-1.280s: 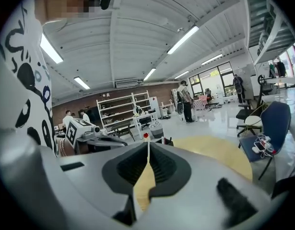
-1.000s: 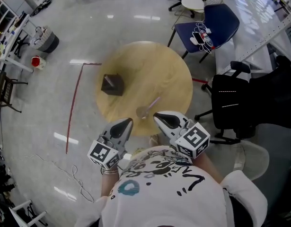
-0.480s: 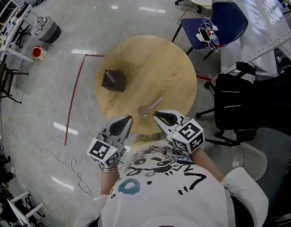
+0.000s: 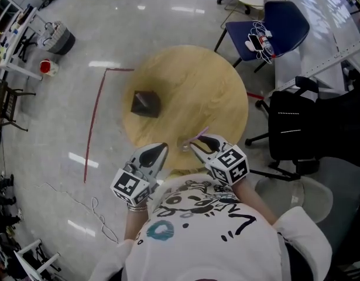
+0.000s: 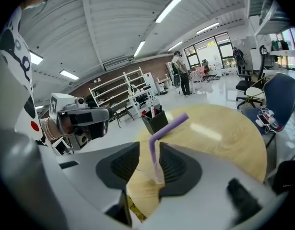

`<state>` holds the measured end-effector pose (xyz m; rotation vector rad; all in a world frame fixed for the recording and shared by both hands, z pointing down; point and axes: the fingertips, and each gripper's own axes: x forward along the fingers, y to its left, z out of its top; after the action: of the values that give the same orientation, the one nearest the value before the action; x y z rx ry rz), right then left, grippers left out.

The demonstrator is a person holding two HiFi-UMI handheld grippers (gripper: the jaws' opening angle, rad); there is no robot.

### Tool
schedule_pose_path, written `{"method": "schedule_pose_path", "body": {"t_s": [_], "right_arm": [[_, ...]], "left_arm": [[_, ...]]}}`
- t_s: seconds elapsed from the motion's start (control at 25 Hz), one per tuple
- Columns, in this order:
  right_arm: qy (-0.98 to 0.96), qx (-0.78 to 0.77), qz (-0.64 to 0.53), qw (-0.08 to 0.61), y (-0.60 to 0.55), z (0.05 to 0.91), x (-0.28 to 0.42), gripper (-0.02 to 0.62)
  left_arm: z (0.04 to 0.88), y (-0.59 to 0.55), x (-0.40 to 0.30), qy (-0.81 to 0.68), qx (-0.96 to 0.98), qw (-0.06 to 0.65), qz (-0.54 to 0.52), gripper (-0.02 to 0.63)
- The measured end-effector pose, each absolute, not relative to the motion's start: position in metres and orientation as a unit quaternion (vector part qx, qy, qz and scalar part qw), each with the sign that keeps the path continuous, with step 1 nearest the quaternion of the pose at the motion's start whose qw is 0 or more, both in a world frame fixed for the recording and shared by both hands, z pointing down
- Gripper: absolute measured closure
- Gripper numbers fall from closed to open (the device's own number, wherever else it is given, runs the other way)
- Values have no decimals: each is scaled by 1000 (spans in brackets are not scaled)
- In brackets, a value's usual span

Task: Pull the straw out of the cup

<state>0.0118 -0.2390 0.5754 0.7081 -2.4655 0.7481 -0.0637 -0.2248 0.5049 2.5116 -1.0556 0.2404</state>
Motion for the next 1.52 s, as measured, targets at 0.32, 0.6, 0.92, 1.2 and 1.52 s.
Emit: {"method": "schedule_pose_path", "body": {"t_s": [0.32, 0.6, 0.92, 1.2, 1.52], "right_arm": [[-879, 288, 295, 240, -240, 588, 4, 476], [-879, 321, 266, 233, -245, 585, 6, 546], [-886, 334, 239, 216, -242, 557, 14, 548], [-893, 336, 201, 222, -245, 530, 18, 548], [-910, 306, 172, 221, -235, 498, 9, 548]], "left_arm": [[487, -239, -73, -349, 914, 187, 86, 591], [490, -236, -82, -342, 917, 185, 85, 591], [491, -233, -88, -342, 920, 177, 76, 591], [492, -226, -90, -344, 919, 176, 75, 591], [481, -218, -88, -344, 922, 167, 66, 591]]}}
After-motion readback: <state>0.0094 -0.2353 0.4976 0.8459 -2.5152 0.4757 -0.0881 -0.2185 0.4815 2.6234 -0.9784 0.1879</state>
